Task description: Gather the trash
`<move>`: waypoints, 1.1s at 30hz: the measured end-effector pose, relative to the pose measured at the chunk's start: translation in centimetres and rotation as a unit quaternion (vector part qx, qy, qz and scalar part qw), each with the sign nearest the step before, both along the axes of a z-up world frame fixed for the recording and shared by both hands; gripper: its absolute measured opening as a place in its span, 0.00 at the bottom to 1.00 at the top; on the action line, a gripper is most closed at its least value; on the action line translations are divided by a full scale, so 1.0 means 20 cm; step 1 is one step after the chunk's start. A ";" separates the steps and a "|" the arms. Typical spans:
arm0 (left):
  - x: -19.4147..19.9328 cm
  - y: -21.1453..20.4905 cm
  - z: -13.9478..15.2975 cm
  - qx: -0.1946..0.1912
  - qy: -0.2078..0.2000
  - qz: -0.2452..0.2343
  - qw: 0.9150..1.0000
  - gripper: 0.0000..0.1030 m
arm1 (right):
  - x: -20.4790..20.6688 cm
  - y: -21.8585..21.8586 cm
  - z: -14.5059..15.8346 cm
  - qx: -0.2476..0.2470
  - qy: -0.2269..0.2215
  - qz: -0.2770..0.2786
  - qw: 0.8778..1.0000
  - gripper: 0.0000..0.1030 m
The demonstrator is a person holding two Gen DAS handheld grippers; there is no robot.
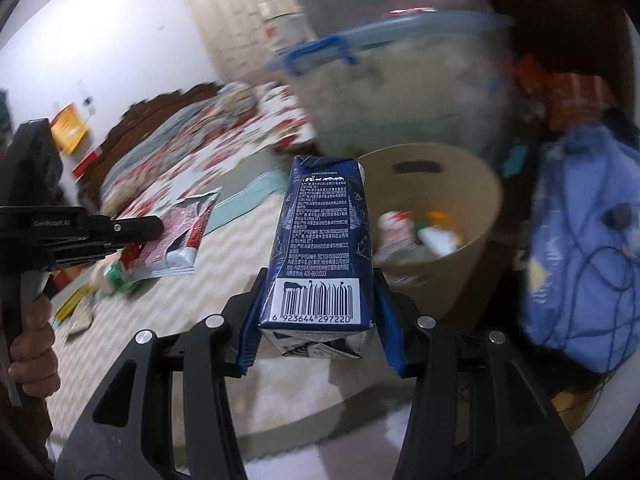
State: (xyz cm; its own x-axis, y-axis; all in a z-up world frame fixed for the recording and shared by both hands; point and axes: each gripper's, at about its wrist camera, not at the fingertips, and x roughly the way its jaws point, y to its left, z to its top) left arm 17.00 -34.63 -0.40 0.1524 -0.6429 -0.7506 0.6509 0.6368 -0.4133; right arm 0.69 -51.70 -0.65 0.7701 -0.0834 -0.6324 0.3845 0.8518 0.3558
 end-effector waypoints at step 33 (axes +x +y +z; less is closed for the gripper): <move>-0.33 0.54 -0.10 0.089 -0.141 0.083 0.982 0.59 | -0.07 0.37 -0.03 0.065 -0.001 -0.013 0.998 0.76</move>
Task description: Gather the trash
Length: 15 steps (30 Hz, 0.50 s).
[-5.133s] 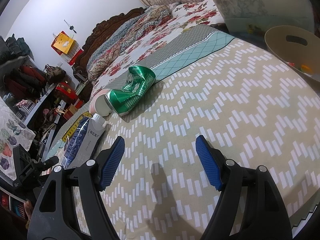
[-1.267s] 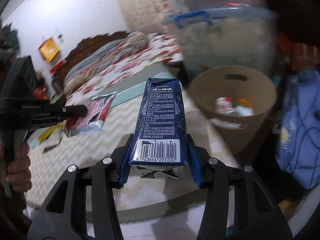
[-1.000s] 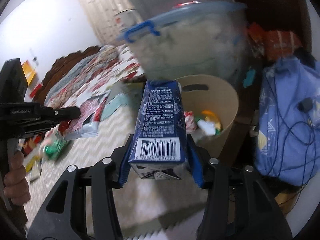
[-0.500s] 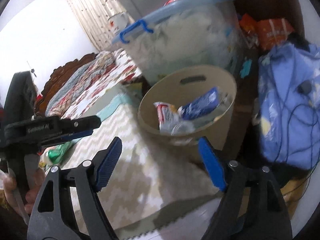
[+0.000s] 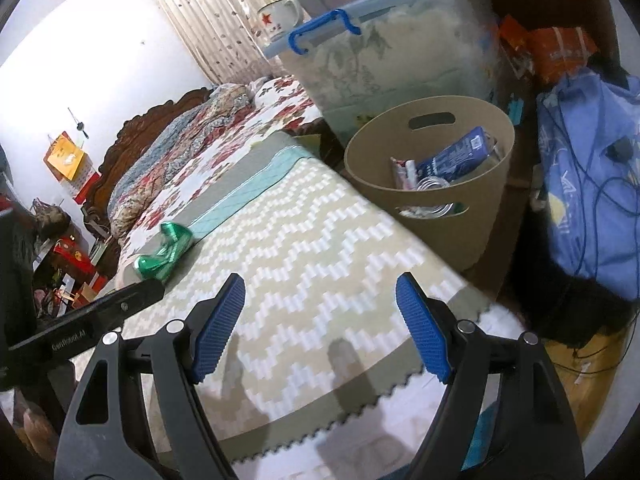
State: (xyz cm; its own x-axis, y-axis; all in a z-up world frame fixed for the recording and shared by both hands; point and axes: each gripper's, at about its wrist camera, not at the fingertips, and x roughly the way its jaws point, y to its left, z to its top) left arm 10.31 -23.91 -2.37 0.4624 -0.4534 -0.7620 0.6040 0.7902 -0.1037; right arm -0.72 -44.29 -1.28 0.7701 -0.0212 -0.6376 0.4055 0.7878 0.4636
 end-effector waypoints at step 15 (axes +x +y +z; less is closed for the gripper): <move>-0.20 0.37 0.12 -0.008 -0.058 0.047 0.997 0.77 | -0.09 0.30 0.16 -0.003 -0.016 0.022 1.000 0.78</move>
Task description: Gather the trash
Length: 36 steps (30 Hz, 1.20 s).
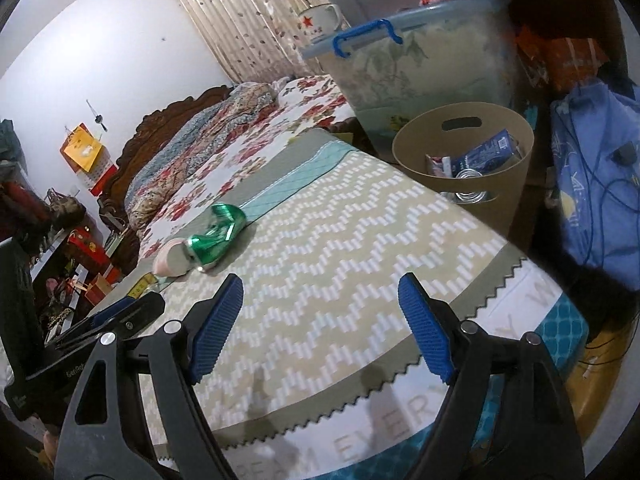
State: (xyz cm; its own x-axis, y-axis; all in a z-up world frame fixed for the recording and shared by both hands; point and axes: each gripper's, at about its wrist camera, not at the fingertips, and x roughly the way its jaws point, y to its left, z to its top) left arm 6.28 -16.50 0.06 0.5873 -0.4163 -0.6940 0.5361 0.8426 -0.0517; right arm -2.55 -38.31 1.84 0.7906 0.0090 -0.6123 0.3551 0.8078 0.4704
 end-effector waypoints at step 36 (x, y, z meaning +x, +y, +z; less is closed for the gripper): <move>-0.24 0.15 0.08 0.040 -0.066 0.015 0.997 0.92 | -0.20 0.15 0.09 -0.009 0.004 -0.036 0.999 0.96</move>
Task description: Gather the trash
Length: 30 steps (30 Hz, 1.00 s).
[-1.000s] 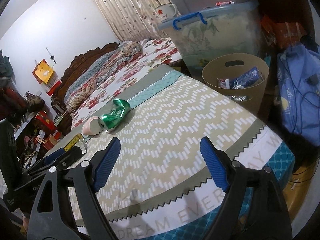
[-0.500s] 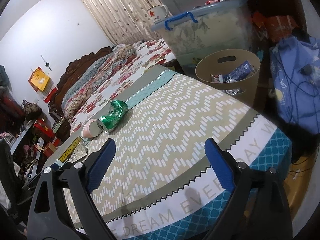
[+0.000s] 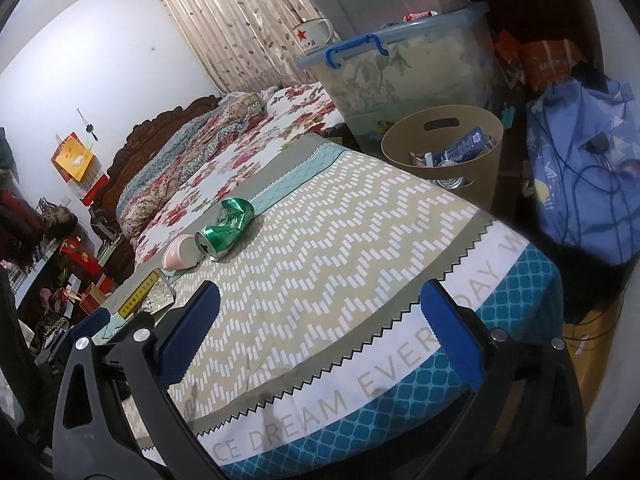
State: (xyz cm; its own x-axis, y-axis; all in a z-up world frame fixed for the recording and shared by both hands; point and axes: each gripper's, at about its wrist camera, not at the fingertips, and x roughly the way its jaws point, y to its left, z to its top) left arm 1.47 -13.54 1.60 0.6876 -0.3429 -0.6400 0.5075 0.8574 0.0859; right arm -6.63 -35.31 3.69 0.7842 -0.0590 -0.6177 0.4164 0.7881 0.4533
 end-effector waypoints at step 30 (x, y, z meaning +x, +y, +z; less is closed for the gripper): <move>0.00 0.02 -0.03 0.022 0.014 -0.003 1.000 0.92 | 0.03 -0.01 -0.10 0.026 0.029 -0.015 0.999 0.96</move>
State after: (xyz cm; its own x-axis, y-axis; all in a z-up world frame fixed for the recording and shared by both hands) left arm 1.56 -13.20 1.06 0.6673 -0.3179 -0.6736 0.5154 0.8499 0.1095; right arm -6.08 -35.58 1.60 0.7452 -0.0493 -0.6651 0.4664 0.7513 0.4669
